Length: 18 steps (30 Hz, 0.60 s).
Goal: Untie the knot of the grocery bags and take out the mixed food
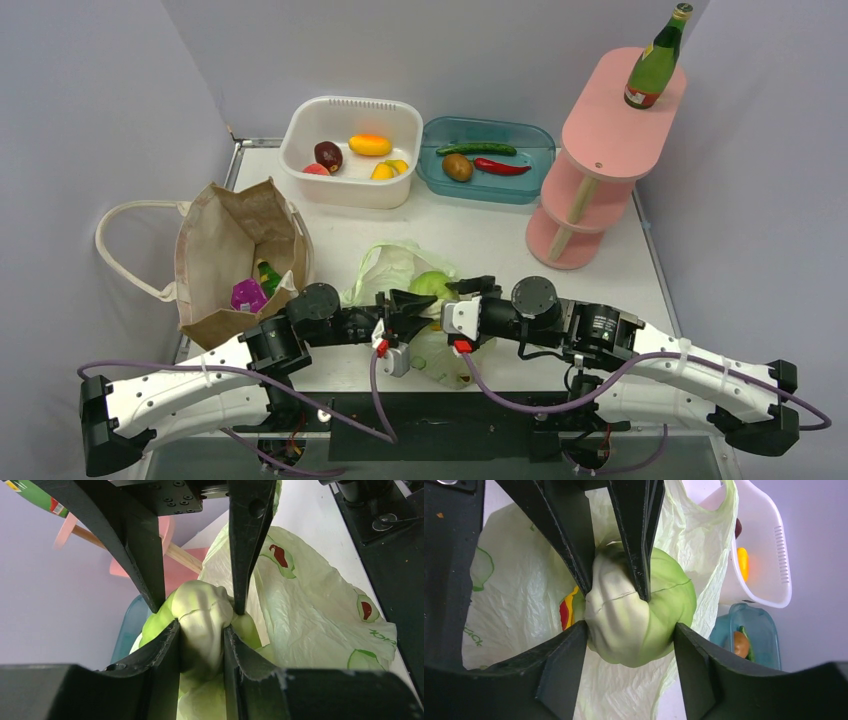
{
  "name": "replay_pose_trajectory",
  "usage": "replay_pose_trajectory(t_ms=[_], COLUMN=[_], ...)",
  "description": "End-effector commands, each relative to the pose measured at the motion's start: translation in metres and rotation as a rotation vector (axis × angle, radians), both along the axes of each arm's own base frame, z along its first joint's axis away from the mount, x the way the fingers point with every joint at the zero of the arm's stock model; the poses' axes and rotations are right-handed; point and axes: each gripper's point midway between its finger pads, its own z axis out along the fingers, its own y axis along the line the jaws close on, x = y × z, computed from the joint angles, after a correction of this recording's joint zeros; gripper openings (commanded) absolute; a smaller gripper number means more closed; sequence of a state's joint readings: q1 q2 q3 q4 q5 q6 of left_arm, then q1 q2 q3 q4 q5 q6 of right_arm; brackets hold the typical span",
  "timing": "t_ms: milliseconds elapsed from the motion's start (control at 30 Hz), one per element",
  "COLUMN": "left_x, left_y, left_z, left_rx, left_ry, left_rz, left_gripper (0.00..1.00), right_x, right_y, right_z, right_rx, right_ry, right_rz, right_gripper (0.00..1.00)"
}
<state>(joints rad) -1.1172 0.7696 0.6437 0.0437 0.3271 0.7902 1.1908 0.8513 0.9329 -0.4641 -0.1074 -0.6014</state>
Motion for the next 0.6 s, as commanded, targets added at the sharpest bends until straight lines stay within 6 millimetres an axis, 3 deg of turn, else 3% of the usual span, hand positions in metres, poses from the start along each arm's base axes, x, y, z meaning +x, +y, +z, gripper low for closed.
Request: replay_pose_trajectory(t_ms=[0,100,267,300,333,400,567], left_x=[-0.02,-0.017,-0.017,-0.016,-0.014,-0.009,0.001], left_y=[-0.004,-0.005,-0.004,-0.003,-0.002,0.002,0.024], left_z=[0.043,0.049,0.056,0.055,0.054,0.052,0.036], left_rx=[-0.112,-0.124,-0.129,-0.124,-0.116,-0.101,-0.038], left_ry=[-0.026,-0.017,0.004,0.012,0.02,0.042,0.099], left_rz=[-0.101,-0.088,-0.079,-0.073,-0.054,-0.016,0.099], left_gripper=[0.0,0.0,0.0,0.05,0.2,0.39,0.45], right_x=[0.02,0.016,0.02,0.021,0.022,0.022,0.021], right_y=[0.003,0.002,0.0,-0.002,-0.003,-0.006,-0.018], right_z=[0.009,0.001,0.003,0.005,0.008,0.015,0.033], right_rx=[0.031,0.001,0.005,0.012,0.022,0.048,0.129], right_ry=[-0.076,-0.076,-0.1,-0.103,-0.102,-0.103,-0.065], right_rz=[-0.084,-0.068,-0.096,-0.108,-0.115,-0.129,-0.168], right_gripper=[0.54,0.47,0.02,0.0,0.0,0.0,0.0])
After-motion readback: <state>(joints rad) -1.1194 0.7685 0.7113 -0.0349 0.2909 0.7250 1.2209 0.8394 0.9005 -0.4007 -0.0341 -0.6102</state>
